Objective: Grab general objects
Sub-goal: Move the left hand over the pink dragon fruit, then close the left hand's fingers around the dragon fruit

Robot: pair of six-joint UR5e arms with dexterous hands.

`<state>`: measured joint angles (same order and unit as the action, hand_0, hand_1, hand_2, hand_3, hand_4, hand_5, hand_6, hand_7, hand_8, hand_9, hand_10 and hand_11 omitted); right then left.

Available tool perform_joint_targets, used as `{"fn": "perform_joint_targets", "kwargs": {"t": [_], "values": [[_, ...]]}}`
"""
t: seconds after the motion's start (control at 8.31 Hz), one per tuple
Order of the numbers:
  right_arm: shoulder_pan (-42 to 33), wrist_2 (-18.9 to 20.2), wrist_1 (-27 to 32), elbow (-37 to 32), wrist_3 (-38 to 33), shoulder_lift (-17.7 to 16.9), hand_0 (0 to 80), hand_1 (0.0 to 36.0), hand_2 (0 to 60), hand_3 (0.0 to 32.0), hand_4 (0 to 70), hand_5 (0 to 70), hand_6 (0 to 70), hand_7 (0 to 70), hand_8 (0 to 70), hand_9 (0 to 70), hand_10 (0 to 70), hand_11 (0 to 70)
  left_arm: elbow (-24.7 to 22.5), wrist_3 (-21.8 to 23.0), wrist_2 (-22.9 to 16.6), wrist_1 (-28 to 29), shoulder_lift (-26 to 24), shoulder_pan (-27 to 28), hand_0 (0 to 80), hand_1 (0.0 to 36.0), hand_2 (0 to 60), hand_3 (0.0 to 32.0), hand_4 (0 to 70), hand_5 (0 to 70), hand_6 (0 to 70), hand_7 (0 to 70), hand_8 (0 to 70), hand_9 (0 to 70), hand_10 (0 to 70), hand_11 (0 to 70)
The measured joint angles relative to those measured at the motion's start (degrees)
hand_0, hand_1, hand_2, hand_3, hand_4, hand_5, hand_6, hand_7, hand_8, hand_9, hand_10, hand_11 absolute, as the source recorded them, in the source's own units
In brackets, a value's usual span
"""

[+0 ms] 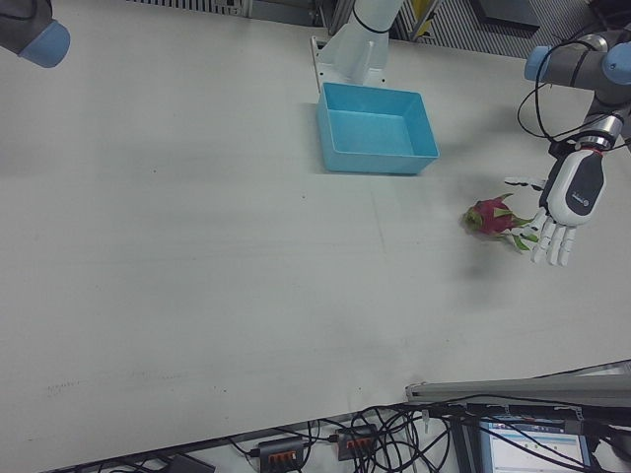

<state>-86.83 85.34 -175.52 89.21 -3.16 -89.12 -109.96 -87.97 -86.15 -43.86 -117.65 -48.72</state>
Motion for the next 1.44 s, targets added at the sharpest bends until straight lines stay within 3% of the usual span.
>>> {"fn": "perform_joint_targets", "kwargs": {"t": [0.12,0.36,0.48,0.96,1.32,1.44], "values": [[0.0,0.0,0.0,0.0,0.0,0.0,0.0,0.0,0.0,0.0,0.0,0.0,0.0,0.0,0.0,0.0,0.0,0.0,0.2,0.2,0.1,0.3,0.1,1.2,54.4,23.1,12.0,6.8,0.0,11.1,0.0,3.4,0.0,0.0,1.3,4.6],[0.0,0.0,0.0,0.0,0.0,0.0,0.0,0.0,0.0,0.0,0.0,0.0,0.0,0.0,0.0,0.0,0.0,0.0,0.3,0.3,2.3,1.0,1.4,3.9,57.4,29.3,24.6,7.0,0.0,5.8,0.0,2.5,0.0,0.0,1.7,5.8],[0.0,0.0,0.0,0.0,0.0,0.0,0.0,0.0,0.0,0.0,0.0,0.0,0.0,0.0,0.0,0.0,0.0,0.0,0.3,0.3,3.4,1.7,2.3,4.8,58.9,31.3,27.8,7.2,0.0,4.4,0.0,2.4,0.0,0.0,1.4,5.5],[0.0,0.0,0.0,0.0,0.0,0.0,0.0,0.0,0.0,0.0,0.0,0.0,0.0,0.0,0.0,0.0,0.0,0.0,1.1,0.2,6.2,3.1,4.6,6.9,62.3,31.7,18.0,13.2,0.0,0.0,0.0,0.0,0.0,0.0,0.0,2.4],[0.0,0.0,0.0,0.0,0.0,0.0,0.0,0.0,0.0,0.0,0.0,0.0,0.0,0.0,0.0,0.0,0.0,0.0,1.1,0.1,7.0,1.8,5.2,8.8,61.6,33.7,26.3,12.0,0.0,0.0,0.0,0.0,0.0,0.0,0.0,1.9],[0.0,0.0,-0.1,0.0,0.0,0.0,0.0,0.0,0.0,0.0,0.0,0.0,0.0,0.0,0.0,0.0,0.0,0.0,1.2,0.0,7.8,1.4,5.2,9.1,61.6,32.8,23.6,13.0,0.0,0.0,0.0,0.0,0.0,0.0,0.0,2.2]]}}
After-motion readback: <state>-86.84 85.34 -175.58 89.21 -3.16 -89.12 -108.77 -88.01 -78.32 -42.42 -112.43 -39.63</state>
